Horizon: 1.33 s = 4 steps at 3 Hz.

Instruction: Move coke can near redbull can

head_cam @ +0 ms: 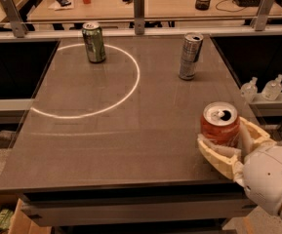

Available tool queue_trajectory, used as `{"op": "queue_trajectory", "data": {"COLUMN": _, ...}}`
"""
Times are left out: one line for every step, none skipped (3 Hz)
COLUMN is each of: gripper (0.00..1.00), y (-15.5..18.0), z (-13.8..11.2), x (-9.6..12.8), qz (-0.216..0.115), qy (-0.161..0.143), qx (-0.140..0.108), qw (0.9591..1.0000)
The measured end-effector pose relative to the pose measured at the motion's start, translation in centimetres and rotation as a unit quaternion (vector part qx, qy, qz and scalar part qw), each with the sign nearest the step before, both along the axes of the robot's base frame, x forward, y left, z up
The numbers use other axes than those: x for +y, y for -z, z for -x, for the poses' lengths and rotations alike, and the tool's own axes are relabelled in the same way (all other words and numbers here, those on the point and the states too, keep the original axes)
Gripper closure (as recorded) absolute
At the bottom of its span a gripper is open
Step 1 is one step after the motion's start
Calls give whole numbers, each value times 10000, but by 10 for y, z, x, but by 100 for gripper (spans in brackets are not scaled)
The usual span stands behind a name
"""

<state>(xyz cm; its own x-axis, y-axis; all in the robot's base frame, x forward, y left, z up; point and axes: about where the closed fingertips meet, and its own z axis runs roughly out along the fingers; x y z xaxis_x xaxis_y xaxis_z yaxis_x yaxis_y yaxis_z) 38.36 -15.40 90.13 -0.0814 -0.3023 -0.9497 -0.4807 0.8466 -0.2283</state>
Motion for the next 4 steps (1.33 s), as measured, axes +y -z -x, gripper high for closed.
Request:
{"op": "queue_trajectory", "data": {"gripper": 100, "y": -16, "z": -18, "x": -23, "qz": 98, "qy": 352, "qx": -324, "qw": 9988}}
{"op": "queue_trajectory", "data": {"gripper": 100, "y": -30, "z": -44, "x": -43, "qz": 75, "qy": 672, "qx": -676, "qw": 9954}}
{"op": "queue_trajectory", "data": {"gripper": 100, "y": -29, "z": -48, "x": -42, "qz": 241, "qy": 660, "qx": -757, "qw": 9947}}
{"op": "queue_trajectory", "data": {"gripper": 100, "y": -28, "z": -50, "x": -42, "qz": 143, "qy": 839, "qx": -687, "qw": 9940}}
